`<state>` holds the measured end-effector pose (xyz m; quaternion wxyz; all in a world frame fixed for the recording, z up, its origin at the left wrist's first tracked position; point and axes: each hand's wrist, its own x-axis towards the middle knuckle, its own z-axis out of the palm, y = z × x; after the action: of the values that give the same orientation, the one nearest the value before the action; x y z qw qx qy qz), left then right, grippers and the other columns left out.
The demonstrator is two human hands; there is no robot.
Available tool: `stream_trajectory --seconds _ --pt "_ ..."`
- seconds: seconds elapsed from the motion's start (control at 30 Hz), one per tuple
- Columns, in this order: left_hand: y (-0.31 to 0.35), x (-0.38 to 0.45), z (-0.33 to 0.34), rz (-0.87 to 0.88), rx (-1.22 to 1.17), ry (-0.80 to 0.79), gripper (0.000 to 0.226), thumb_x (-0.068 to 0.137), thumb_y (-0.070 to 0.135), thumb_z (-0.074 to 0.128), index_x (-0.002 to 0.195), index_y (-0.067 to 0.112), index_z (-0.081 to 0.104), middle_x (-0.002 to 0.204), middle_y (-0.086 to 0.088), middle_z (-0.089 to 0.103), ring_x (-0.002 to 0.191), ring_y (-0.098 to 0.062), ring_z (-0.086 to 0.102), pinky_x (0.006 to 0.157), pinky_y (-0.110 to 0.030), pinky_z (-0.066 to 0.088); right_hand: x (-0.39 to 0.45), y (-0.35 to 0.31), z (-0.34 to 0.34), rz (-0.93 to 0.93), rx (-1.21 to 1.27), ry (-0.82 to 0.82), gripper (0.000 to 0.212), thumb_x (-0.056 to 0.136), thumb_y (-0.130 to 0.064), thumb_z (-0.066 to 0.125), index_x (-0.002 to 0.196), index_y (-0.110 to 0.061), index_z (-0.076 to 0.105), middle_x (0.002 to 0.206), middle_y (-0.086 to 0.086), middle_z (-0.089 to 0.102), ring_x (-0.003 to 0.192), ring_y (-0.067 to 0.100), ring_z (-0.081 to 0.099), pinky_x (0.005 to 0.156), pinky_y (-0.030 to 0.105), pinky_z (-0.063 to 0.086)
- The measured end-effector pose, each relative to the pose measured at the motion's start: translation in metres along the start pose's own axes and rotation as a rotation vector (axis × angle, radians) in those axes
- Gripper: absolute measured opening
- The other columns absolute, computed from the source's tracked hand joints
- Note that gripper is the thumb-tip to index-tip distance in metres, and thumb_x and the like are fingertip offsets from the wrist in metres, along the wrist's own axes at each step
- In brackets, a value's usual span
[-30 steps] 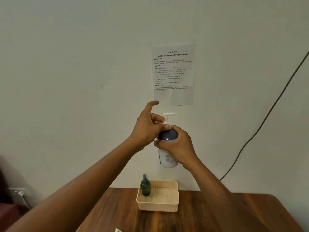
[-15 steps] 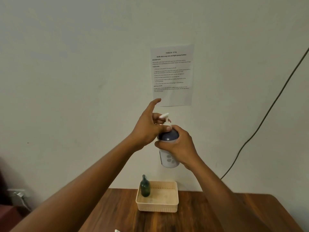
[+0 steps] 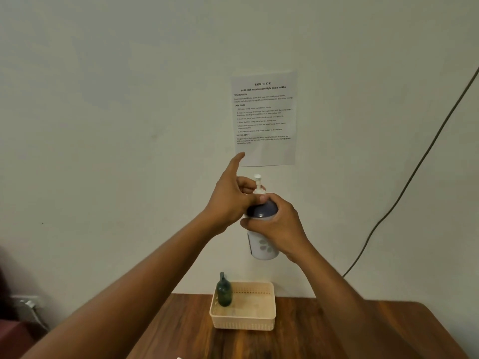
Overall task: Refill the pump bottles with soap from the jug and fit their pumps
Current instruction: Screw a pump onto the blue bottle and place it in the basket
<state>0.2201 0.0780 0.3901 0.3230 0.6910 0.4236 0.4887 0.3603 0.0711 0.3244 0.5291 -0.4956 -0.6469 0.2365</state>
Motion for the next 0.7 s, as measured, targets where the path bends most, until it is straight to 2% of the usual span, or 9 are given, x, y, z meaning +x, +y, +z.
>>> stream_trajectory --seconds 0.07,0.13,0.2,0.27,0.33,0.4,0.5,0.6,0.7 --pt "0.002 0.002 -0.003 -0.028 -0.081 -0.119 0.107 0.088 -0.006 0.076 0.164 0.036 0.014 0.108 -0.002 0.08 0.104 -0.017 0.077 0.098 -0.038 0.061 -0.001 0.001 -0.003 0.019 0.013 0.009 0.069 0.064 -0.047 0.089 0.122 -0.032 0.054 0.11 -0.011 0.063 0.095 0.014 0.062 0.075 0.022 0.054" --pt "0.003 0.004 -0.005 -0.058 -0.089 -0.161 0.107 0.09 -0.007 0.073 0.165 0.037 0.01 0.12 -0.004 0.078 0.113 -0.018 0.074 0.104 -0.044 0.057 -0.001 0.001 -0.005 0.025 0.021 0.009 0.07 0.066 -0.046 0.089 0.124 -0.031 0.053 0.113 -0.008 0.062 0.097 0.016 0.062 0.076 0.023 0.054" --pt "0.003 0.003 -0.004 -0.053 -0.004 -0.098 0.108 0.087 0.008 0.082 0.164 0.037 0.013 0.124 0.0 0.072 0.115 -0.014 0.069 0.097 -0.037 0.059 -0.001 0.002 -0.006 0.018 0.025 0.012 0.067 0.067 -0.044 0.088 0.123 -0.03 0.054 0.114 -0.008 0.062 0.098 0.017 0.061 0.077 0.023 0.054" --pt "0.001 0.0 0.003 -0.008 0.105 0.033 0.105 0.079 0.026 0.091 0.161 0.033 0.025 0.114 0.0 0.068 0.106 -0.015 0.067 0.083 -0.023 0.057 -0.001 0.001 -0.006 0.007 0.027 0.016 0.065 0.068 -0.044 0.088 0.122 -0.031 0.055 0.114 -0.009 0.063 0.099 0.015 0.061 0.076 0.018 0.051" --pt "-0.002 -0.003 0.01 0.022 0.126 0.12 0.1 0.074 0.03 0.093 0.155 0.031 0.034 0.103 -0.004 0.067 0.095 -0.018 0.069 0.077 -0.023 0.059 -0.001 0.002 -0.006 -0.003 0.019 0.014 0.063 0.068 -0.043 0.088 0.121 -0.029 0.057 0.114 -0.009 0.064 0.1 0.014 0.061 0.078 0.019 0.052" --pt "-0.003 -0.003 0.013 0.034 0.112 0.134 0.096 0.074 0.025 0.094 0.152 0.031 0.039 0.096 -0.003 0.07 0.089 -0.017 0.072 0.079 -0.025 0.062 -0.001 0.003 -0.005 0.0 0.018 0.01 0.063 0.067 -0.043 0.089 0.12 -0.028 0.057 0.113 -0.008 0.066 0.099 0.015 0.063 0.083 0.025 0.056" --pt "0.0 -0.001 0.007 0.035 0.08 0.044 0.091 0.078 0.01 0.09 0.152 0.031 0.041 0.094 -0.002 0.076 0.087 -0.017 0.076 0.082 -0.025 0.063 -0.002 0.003 -0.007 0.016 0.035 -0.006 0.063 0.064 -0.045 0.089 0.117 -0.031 0.057 0.108 -0.009 0.065 0.095 0.015 0.063 0.079 0.028 0.058" --pt "0.003 -0.001 -0.003 0.033 -0.026 -0.124 0.085 0.085 -0.005 0.079 0.153 0.027 0.039 0.092 -0.002 0.08 0.09 -0.018 0.079 0.082 -0.024 0.063 -0.003 0.005 -0.014 0.021 0.105 -0.111 0.065 0.06 -0.048 0.087 0.117 -0.033 0.06 0.107 -0.008 0.068 0.094 0.017 0.067 0.078 0.033 0.06" --pt "0.003 -0.002 -0.009 0.038 -0.114 -0.237 0.08 0.088 -0.01 0.073 0.152 0.023 0.039 0.091 -0.003 0.081 0.098 -0.023 0.079 0.088 -0.028 0.061 -0.004 0.005 -0.023 0.016 0.183 -0.249 0.065 0.058 -0.052 0.085 0.117 -0.038 0.061 0.107 -0.014 0.07 0.095 0.013 0.069 0.076 0.027 0.06"
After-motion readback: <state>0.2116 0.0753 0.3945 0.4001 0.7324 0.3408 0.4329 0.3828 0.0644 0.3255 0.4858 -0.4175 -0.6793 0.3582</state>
